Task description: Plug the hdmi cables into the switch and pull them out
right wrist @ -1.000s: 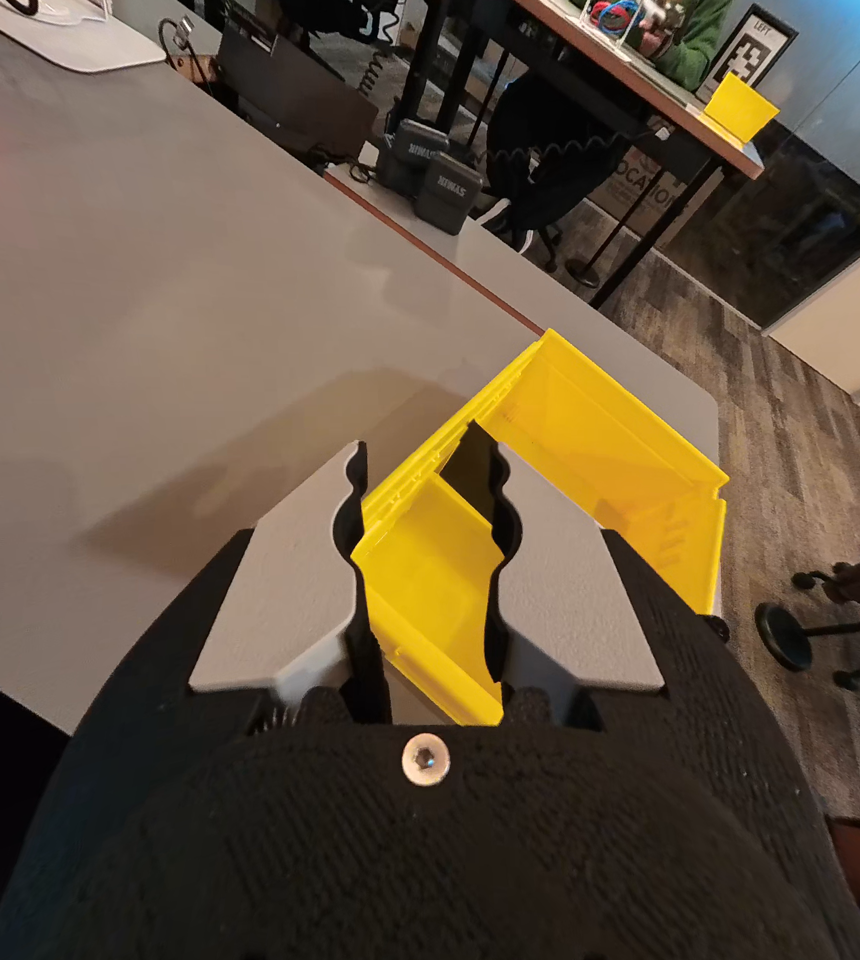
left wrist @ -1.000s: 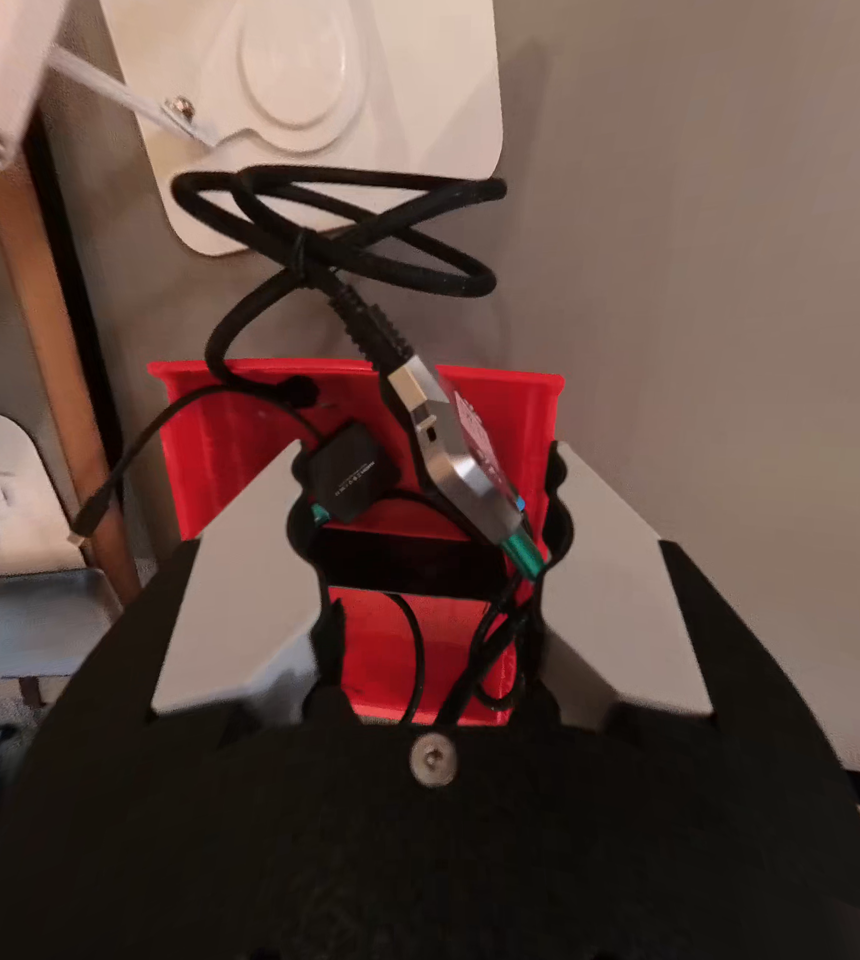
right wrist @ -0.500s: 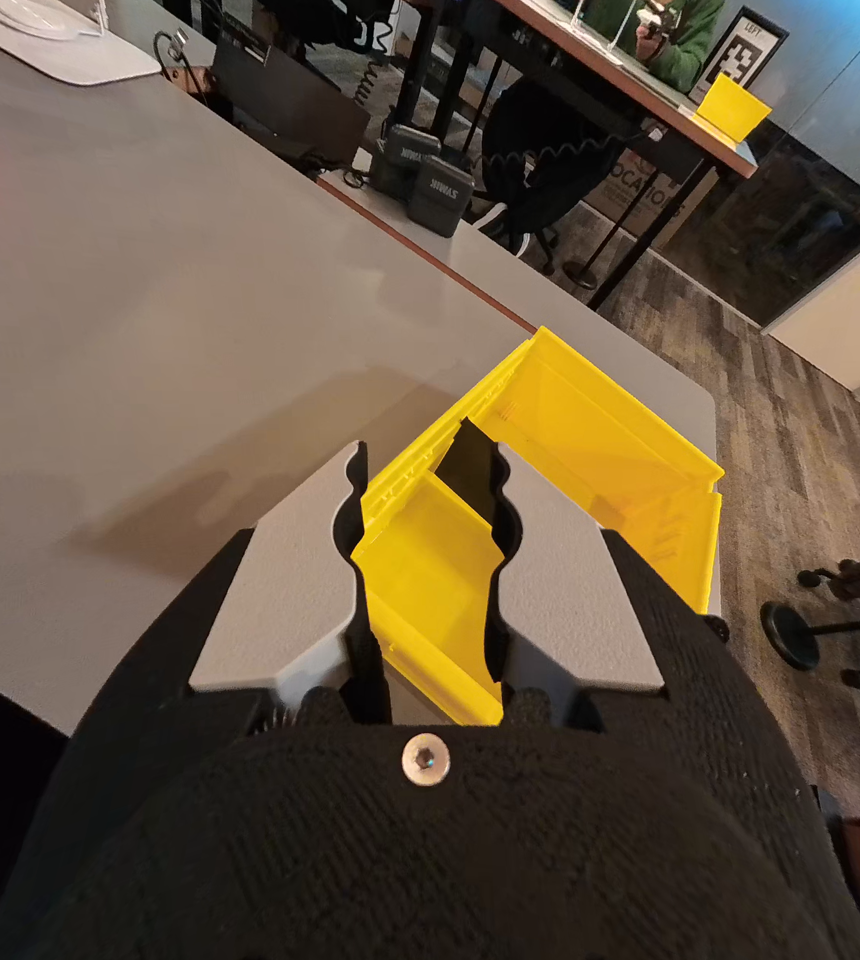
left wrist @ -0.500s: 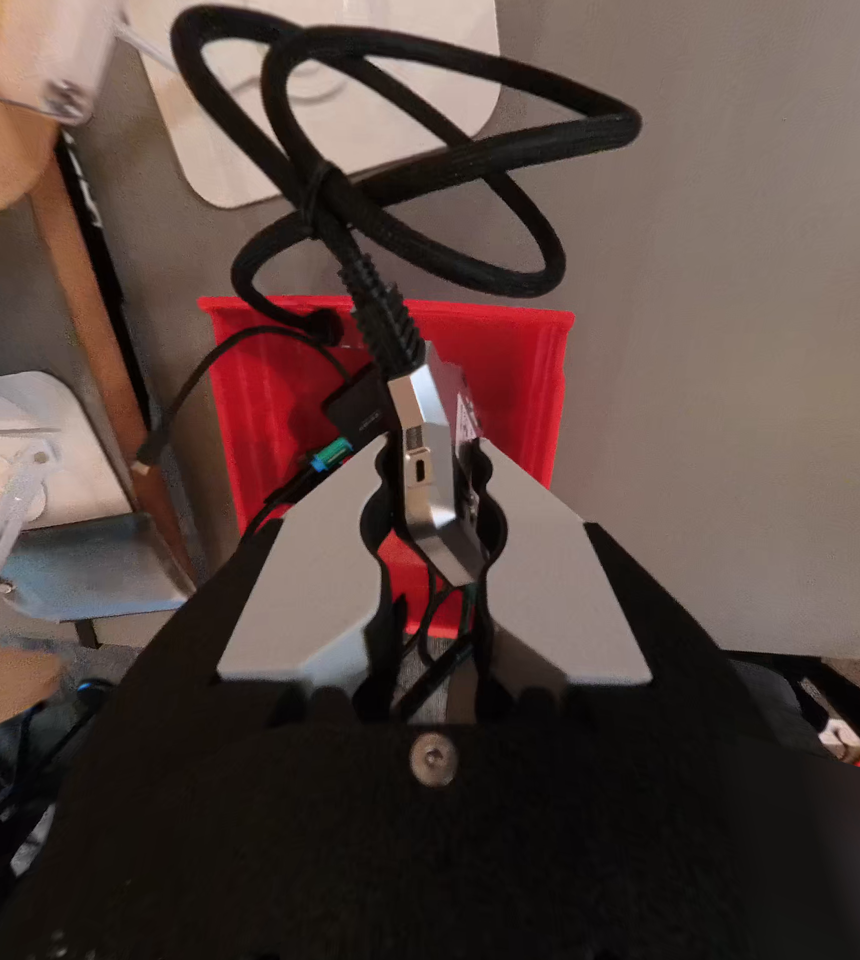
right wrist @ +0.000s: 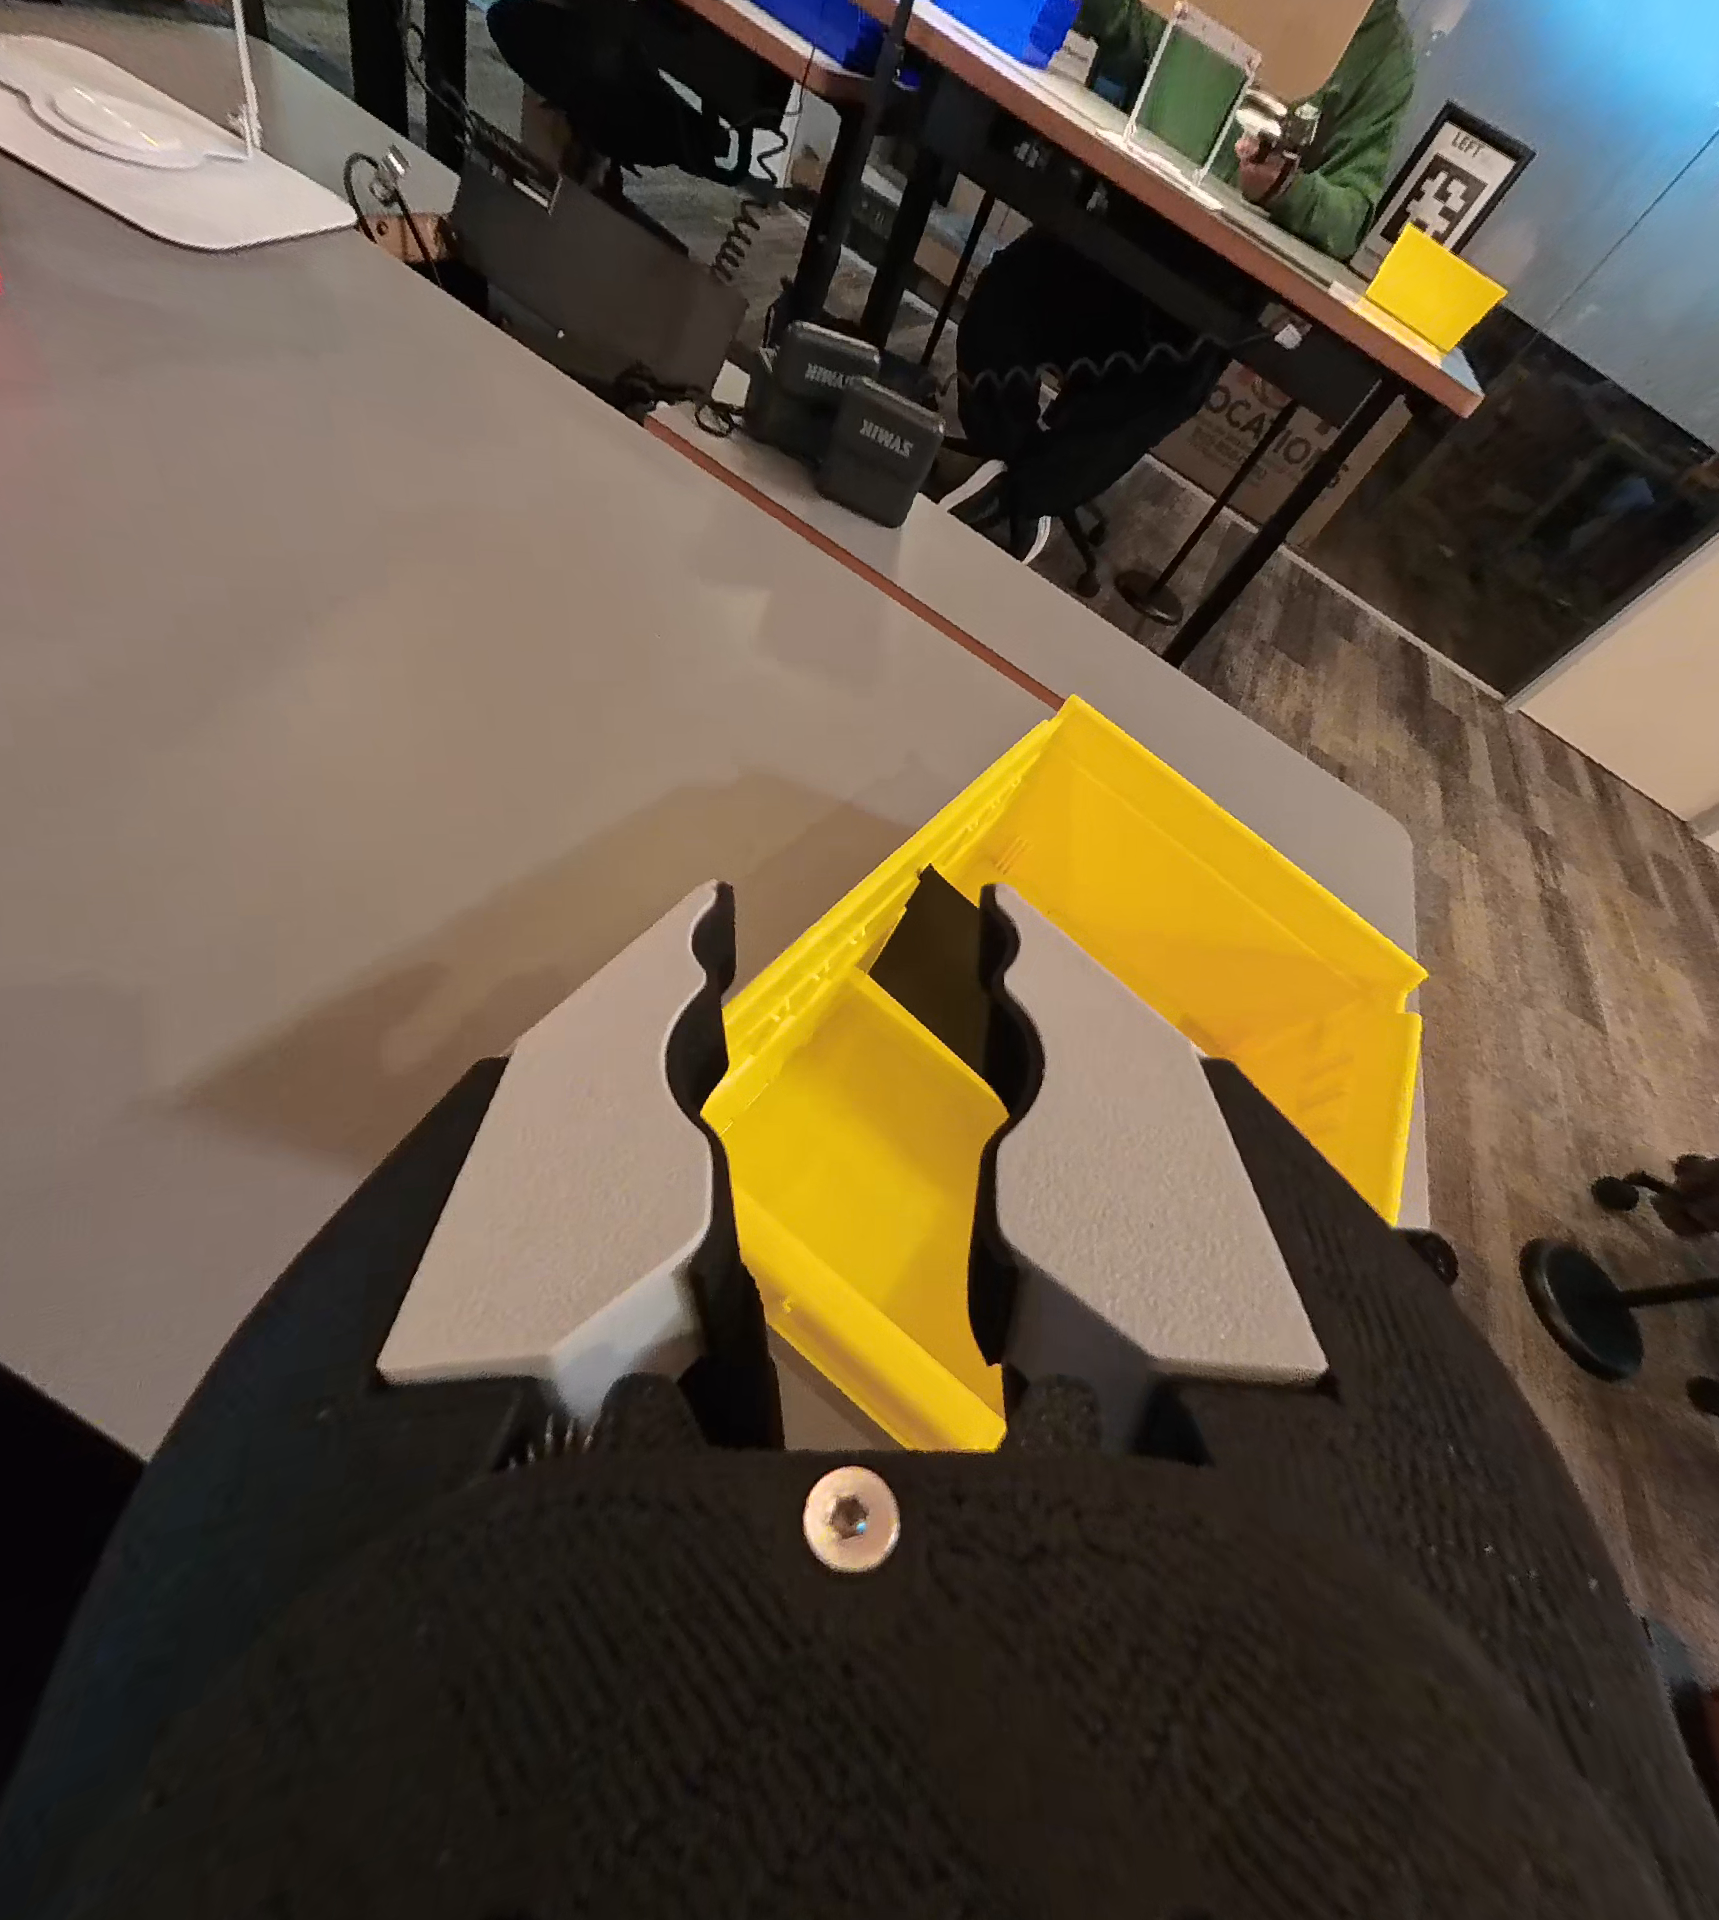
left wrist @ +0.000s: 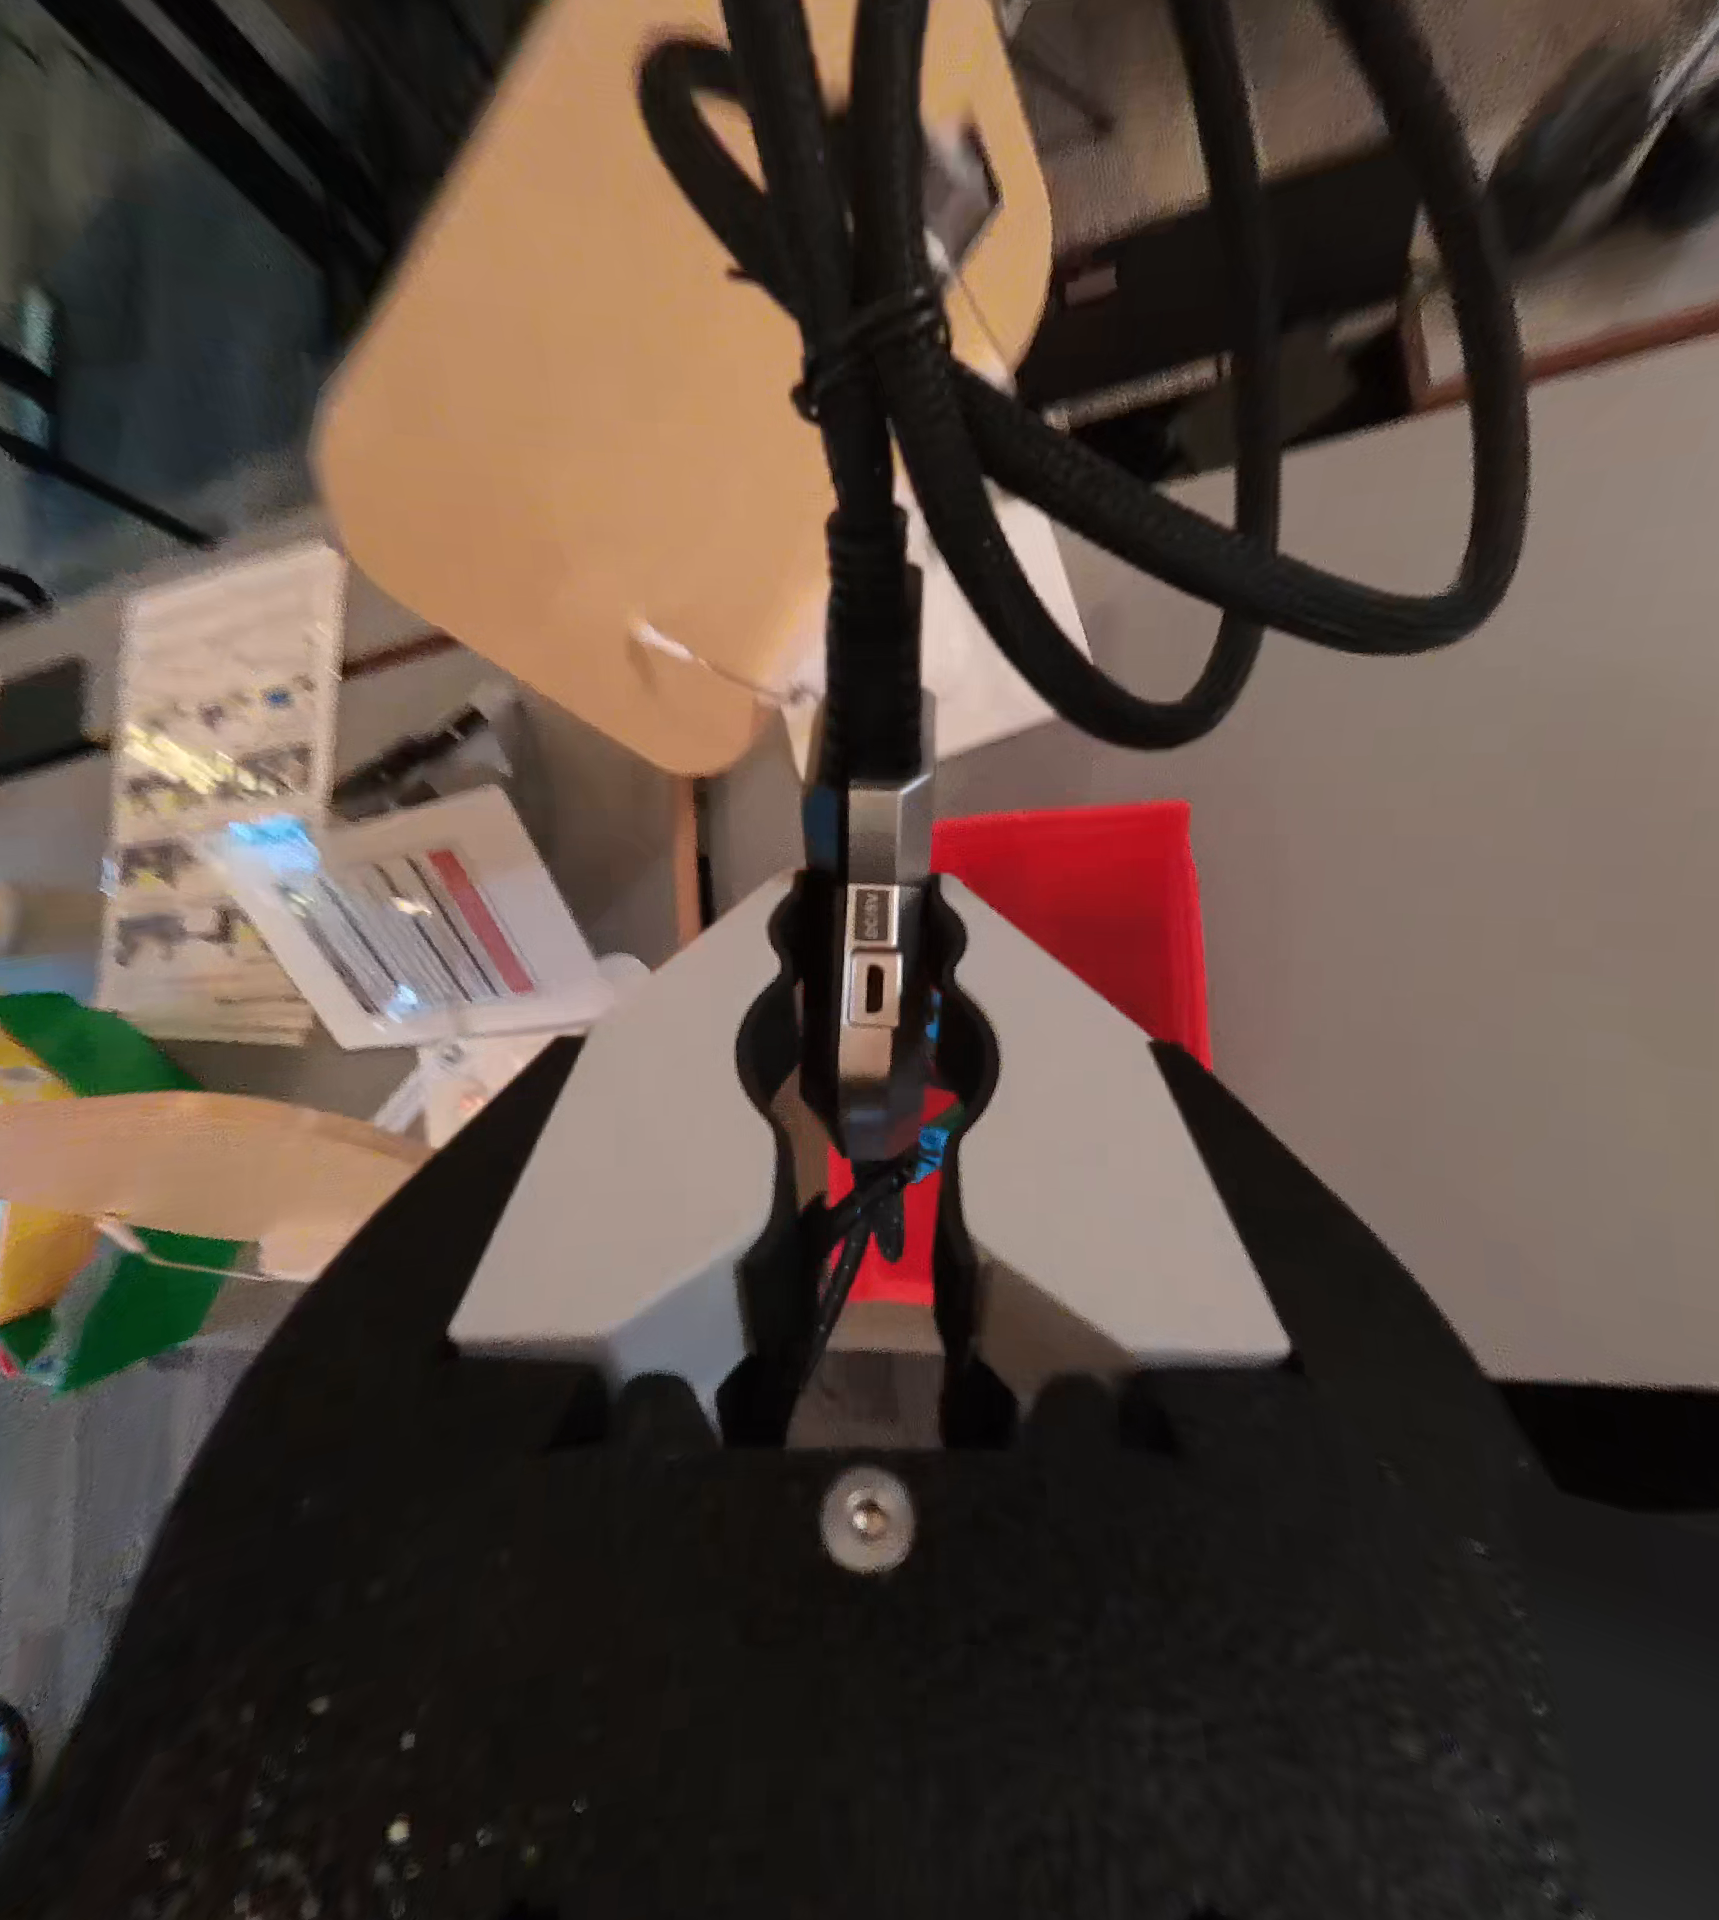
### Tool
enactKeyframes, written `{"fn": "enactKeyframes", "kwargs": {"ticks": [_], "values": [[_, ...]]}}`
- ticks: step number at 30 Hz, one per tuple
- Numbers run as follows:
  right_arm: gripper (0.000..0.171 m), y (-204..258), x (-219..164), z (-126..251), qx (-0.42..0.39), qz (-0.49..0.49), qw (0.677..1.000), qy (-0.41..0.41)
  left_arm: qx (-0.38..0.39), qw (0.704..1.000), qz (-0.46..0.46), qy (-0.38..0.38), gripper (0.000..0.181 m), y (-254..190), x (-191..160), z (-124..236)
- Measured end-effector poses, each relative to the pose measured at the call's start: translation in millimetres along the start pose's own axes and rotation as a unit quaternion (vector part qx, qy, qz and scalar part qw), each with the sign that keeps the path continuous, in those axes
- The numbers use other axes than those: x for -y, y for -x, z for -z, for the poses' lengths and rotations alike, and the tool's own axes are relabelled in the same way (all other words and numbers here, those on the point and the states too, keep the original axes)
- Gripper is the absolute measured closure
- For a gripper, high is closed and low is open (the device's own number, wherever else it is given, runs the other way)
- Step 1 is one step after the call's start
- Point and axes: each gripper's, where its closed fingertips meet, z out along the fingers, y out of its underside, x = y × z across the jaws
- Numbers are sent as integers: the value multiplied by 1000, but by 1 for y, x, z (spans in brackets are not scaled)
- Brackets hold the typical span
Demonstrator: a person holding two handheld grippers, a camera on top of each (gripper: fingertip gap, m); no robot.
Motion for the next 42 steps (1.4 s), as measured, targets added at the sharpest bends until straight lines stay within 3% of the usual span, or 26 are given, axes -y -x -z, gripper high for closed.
{"fn": "enactKeyframes", "kwargs": {"ticks": [8,10,16,21,25,30,36,42], "values": [[126,2,7,5,2,3,1000,-13,147,973,-87,-156,163,16,53,114],[126,3,8,5,2,5,1000,-13,149,964,-109,-189,163,4,64,134],[126,9,12,4,4,16,1000,-15,15,938,-162,-305,163,-84,93,163],[126,10,16,5,1,24,1000,-19,-167,881,-208,-390,163,-189,94,161],[126,8,17,6,-4,26,999,-23,-275,834,-223,-424,163,-261,83,135],[127,3,15,5,-13,25,999,-23,-299,793,-261,-463,163,-337,69,72],[128,-1,9,-5,-22,24,999,-12,-167,772,-312,-529,162,-402,46,-22],[129,6,12,-20,-26,47,999,-12,2,718,-435,-544,163,-454,-4,-112]]}}
